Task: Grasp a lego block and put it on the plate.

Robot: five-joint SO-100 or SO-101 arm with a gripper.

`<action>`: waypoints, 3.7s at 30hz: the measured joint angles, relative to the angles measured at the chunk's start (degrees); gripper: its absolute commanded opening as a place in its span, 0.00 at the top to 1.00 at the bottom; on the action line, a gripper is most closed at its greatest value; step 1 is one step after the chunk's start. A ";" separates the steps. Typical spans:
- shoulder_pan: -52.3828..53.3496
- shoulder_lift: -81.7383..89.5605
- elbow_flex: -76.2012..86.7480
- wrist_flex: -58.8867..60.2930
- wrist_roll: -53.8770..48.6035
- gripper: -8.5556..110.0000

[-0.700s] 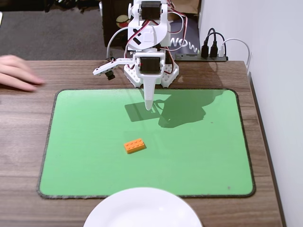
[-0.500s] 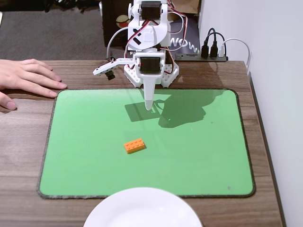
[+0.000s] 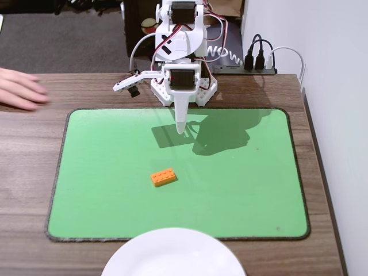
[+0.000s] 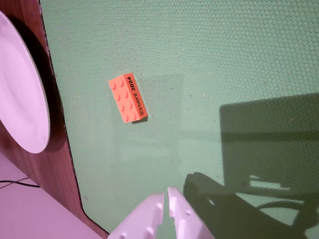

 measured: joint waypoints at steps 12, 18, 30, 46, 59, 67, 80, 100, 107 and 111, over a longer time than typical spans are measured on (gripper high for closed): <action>0.00 0.00 0.00 0.00 0.00 0.92; 0.00 0.00 0.00 0.00 0.00 0.92; 0.00 0.00 0.00 0.00 0.00 0.92; -1.76 0.00 0.00 0.00 -1.58 0.92; 3.78 -16.35 -6.68 -8.09 -7.29 0.92; 8.00 -36.04 -20.30 -9.32 -11.43 0.92; 10.99 -58.97 -30.76 -9.84 -18.90 0.92; 12.22 -73.65 -40.25 -11.34 -24.70 0.82; 11.43 -75.32 -40.34 -10.55 -25.05 0.67; 10.11 -76.38 -40.34 -10.46 -26.54 0.67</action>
